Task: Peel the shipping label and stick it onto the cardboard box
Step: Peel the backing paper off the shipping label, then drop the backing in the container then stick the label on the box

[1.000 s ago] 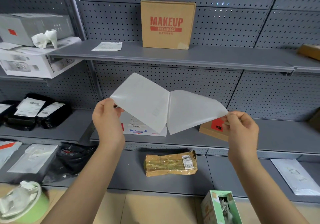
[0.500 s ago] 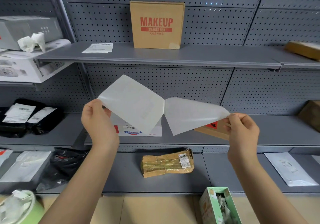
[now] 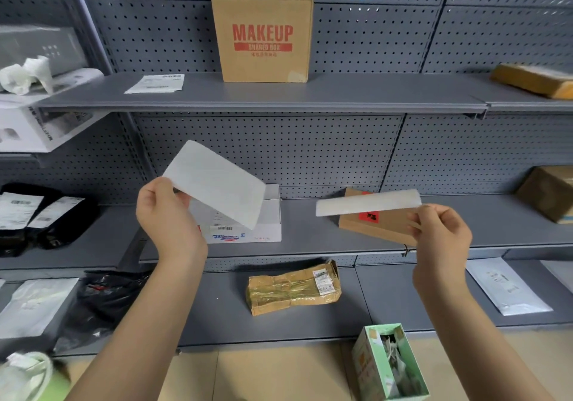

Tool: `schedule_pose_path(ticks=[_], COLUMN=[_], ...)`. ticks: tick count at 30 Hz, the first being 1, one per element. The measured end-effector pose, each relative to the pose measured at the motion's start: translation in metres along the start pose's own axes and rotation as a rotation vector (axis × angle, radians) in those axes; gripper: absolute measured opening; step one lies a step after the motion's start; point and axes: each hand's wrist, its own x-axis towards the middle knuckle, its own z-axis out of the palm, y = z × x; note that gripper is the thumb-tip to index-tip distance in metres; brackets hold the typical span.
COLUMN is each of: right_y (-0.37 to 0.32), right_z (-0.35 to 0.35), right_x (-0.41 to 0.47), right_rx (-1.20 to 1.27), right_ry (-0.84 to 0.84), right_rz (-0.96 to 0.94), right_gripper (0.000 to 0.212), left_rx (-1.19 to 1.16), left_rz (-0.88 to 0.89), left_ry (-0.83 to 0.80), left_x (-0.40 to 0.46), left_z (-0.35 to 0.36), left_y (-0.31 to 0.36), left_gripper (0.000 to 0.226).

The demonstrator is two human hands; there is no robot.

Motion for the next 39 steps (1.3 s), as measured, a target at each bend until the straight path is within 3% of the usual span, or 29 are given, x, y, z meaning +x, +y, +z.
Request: schedule_pose_path(ticks=[6, 22, 31, 39], right_y=[0.004, 0.019, 0.031, 0.070], right_z=[-0.009, -0.072, -0.115, -0.148], right_x=[0.006, 0.020, 0.017, 0.012], right_rx=[0.035, -0.028, -0.106, -0.176], right_ry=[0.034, 0.260, 0.415, 0.482], right_rz=[0.000, 0.056, 0.089, 0.160], right_gripper=[0.021, 0.019, 0.019, 0.012], left_rx=[0.088, 0.121, 0.187, 0.290], left_rz=[-0.015, -0.155, -0.297, -0.413], left_ry=[-0.020, -0.307, -0.502, -0.775], left_x=[-0.003, -0.054, -0.103, -0.142], left_z=[0.012, 0.083, 0.121, 0.138], left_y=[-0.016, -0.067, -0.108, -0.160], left_gripper=[0.017, 0.023, 0.022, 0.023])
